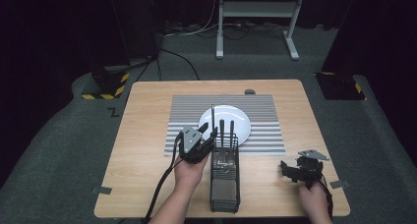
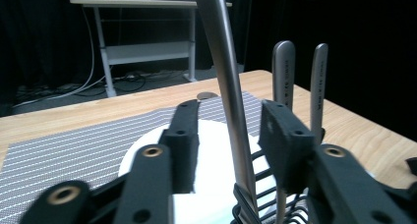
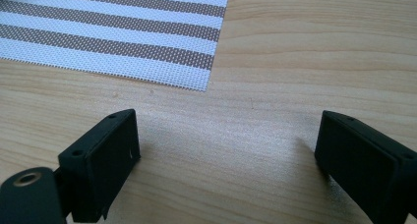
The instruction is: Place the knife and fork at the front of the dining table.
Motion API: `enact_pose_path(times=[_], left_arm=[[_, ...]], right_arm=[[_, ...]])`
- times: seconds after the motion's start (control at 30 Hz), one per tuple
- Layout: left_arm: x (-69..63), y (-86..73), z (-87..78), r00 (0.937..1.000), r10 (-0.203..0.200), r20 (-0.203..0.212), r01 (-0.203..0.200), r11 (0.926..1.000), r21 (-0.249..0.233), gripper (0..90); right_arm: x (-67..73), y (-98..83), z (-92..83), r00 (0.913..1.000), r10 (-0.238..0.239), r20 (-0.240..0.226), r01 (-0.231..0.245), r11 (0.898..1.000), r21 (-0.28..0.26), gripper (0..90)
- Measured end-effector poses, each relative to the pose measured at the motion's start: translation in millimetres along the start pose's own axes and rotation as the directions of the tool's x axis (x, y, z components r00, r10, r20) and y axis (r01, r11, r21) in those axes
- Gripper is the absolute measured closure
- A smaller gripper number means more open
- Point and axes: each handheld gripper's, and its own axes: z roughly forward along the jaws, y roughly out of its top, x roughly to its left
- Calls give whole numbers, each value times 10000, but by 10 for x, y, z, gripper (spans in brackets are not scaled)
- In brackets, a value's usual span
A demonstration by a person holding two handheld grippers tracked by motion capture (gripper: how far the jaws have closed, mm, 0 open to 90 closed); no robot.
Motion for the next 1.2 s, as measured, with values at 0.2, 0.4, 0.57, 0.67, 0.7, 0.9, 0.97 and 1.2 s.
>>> enact_pose_path(times=[0.2,0.4,0.57,0.67,0.7,0.9,0.97,1.2], left_arm=[[-32,-4,51,9999,-68,-113,69,10000,68,705],[-48,-19,72,9998,-162,-103,165,9996,241,740],[-62,-22,74,9997,-227,-114,229,9995,198,774],[-66,-24,69,9992,-366,-161,369,9992,156,779],[-69,-26,68,9991,-392,-174,394,9991,142,781],[-85,-23,54,9985,-525,-134,526,9986,106,787],[-91,-23,48,9987,-496,-138,498,9987,87,790],[-128,-41,-14,9976,-673,-170,671,9976,-149,798]], right_arm=[[0,0,0,10000,1,2,-1,10000,0,93],[0,0,0,10000,-1,1,1,10000,2,92],[0,0,0,10000,-1,1,1,10000,1,93],[0,0,0,10000,-1,3,1,10000,0,93],[0,0,0,10000,-2,3,2,10000,1,93],[0,0,0,10000,-1,2,1,10000,1,93],[0,0,0,10000,0,3,0,10000,2,93],[0,0,0,10000,-2,3,2,10000,-1,93]])
